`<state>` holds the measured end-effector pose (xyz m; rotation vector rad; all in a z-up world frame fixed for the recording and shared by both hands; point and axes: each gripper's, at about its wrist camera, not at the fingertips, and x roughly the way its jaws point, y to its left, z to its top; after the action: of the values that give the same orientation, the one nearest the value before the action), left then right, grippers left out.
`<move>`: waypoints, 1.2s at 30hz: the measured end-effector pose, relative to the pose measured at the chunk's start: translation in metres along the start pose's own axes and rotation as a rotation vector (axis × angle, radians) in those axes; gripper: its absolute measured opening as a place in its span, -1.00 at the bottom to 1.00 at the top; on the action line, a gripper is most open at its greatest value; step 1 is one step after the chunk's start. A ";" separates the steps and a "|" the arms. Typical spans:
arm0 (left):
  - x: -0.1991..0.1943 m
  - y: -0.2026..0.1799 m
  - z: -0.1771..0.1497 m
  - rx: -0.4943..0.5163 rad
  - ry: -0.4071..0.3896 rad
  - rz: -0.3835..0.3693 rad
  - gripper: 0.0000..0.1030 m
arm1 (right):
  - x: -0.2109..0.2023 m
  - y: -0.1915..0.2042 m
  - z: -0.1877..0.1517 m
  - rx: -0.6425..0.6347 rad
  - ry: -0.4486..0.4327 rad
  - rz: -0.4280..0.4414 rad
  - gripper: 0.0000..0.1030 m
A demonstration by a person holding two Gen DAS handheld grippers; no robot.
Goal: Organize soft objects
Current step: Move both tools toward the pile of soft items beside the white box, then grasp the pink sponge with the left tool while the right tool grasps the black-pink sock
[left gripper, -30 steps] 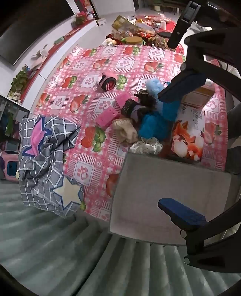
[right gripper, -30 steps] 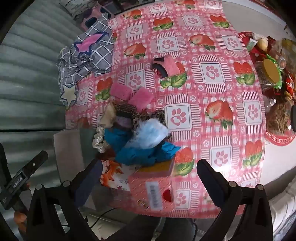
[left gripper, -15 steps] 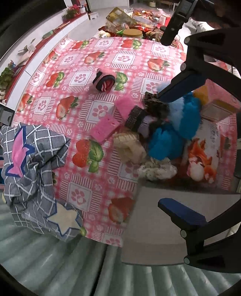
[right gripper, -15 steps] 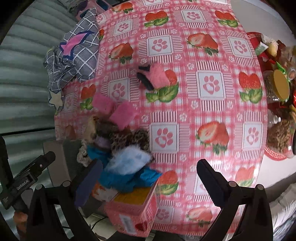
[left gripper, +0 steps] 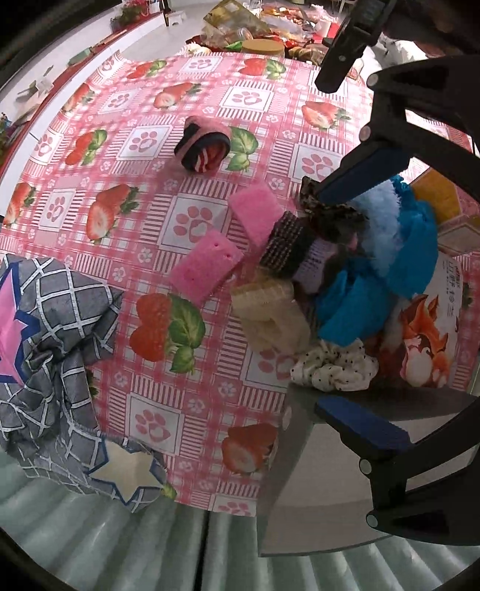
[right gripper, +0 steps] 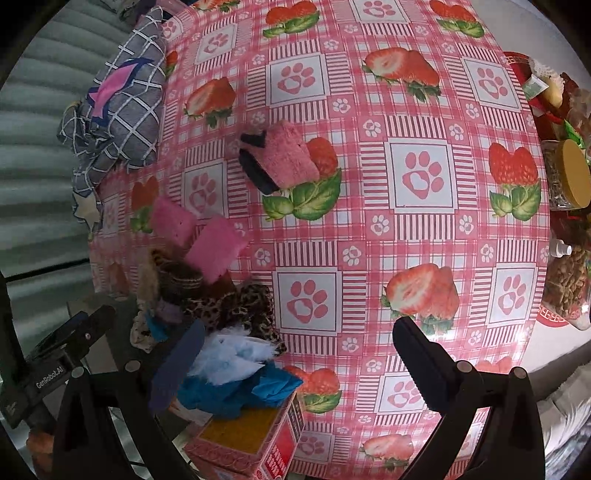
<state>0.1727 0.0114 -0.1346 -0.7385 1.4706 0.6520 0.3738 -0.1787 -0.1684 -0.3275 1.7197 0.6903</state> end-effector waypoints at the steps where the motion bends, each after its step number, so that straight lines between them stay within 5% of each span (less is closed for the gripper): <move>1: 0.000 -0.001 0.000 0.003 0.000 0.005 1.00 | 0.001 0.000 0.001 -0.003 0.003 0.000 0.99; 23: 0.013 -0.007 0.010 0.003 0.028 0.011 1.00 | 0.013 0.003 0.017 -0.019 0.013 -0.008 0.99; 36: 0.071 -0.027 0.064 -0.049 0.056 0.011 1.00 | 0.043 0.015 0.070 -0.047 -0.101 -0.014 0.99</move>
<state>0.2351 0.0400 -0.2068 -0.7926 1.5156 0.6820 0.4092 -0.1185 -0.2141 -0.3318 1.6063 0.7263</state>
